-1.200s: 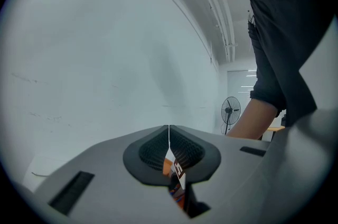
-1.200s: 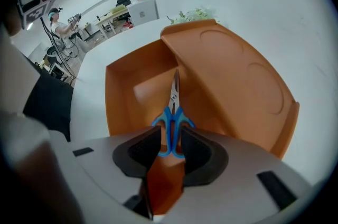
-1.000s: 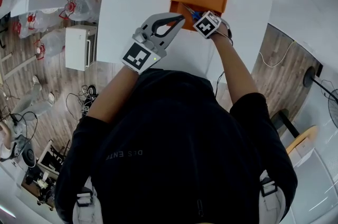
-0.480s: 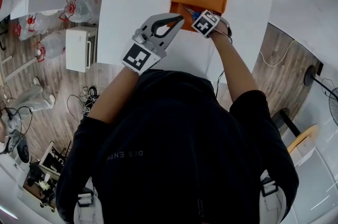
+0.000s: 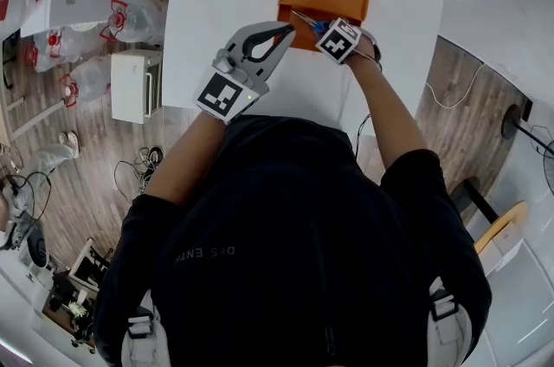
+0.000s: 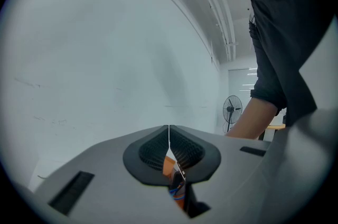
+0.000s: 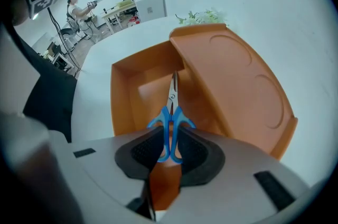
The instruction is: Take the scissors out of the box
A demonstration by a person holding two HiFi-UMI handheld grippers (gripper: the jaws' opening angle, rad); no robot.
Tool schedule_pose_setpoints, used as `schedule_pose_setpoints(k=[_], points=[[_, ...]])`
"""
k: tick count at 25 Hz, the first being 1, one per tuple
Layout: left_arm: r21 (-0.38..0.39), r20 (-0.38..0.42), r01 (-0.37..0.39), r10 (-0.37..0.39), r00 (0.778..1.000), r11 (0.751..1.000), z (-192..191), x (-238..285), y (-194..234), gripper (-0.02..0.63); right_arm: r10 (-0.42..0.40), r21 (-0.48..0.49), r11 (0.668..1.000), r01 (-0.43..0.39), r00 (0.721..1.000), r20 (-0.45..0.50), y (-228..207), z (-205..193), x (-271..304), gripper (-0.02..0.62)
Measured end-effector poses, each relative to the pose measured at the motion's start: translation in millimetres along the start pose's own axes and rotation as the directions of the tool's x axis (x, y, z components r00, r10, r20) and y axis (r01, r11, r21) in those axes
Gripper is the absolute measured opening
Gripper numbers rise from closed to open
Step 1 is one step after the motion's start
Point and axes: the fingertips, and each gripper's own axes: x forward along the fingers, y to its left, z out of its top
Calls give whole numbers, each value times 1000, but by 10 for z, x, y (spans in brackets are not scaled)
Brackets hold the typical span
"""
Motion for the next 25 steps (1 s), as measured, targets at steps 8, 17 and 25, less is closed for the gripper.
schedule_pose_setpoints(k=[8, 17, 25], points=[[25, 3, -1, 1, 1000, 1000, 50, -43, -77, 20, 5, 46, 999, -8, 997, 74, 70, -30, -270, 92], [56, 9, 4, -5, 1000, 998, 102, -65, -272, 21, -11, 80, 997, -3, 985, 174, 160, -56, -585, 91], [89, 22, -11, 9, 1000, 996, 203, -106, -390, 20, -21, 159, 987, -34, 942, 335, 243, 18, -1096, 92]])
